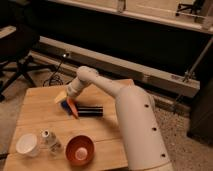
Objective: Place the pepper on the white sponge
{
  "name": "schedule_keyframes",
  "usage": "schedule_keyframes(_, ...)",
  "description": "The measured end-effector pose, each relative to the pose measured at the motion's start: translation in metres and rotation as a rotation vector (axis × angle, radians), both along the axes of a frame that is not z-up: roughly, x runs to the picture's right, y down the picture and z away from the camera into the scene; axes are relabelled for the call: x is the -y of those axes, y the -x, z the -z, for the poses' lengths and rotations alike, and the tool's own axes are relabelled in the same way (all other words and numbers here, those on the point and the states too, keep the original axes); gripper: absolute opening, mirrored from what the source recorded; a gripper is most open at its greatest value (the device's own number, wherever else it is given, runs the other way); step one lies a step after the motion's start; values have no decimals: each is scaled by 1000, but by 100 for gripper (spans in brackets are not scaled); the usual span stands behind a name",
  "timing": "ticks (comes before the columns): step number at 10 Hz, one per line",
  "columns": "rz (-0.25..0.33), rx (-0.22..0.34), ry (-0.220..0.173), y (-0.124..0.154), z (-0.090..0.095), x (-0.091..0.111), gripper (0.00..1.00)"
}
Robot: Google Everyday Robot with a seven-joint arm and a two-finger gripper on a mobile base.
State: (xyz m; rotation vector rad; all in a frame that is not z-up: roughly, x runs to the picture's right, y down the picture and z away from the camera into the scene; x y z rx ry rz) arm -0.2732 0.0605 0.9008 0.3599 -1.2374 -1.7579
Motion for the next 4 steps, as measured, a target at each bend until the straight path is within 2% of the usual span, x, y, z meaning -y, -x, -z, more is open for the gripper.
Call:
schedule_keyframes(1,18,-10,-41,-1,2,9,80)
schedule_keyframes(2,60,-34,-103,-8,5,21,80)
schedule_keyframes(3,81,-46,-133,-11,6,27,80)
schedule_keyframes(4,88,-51,-143,-12,7,29,80)
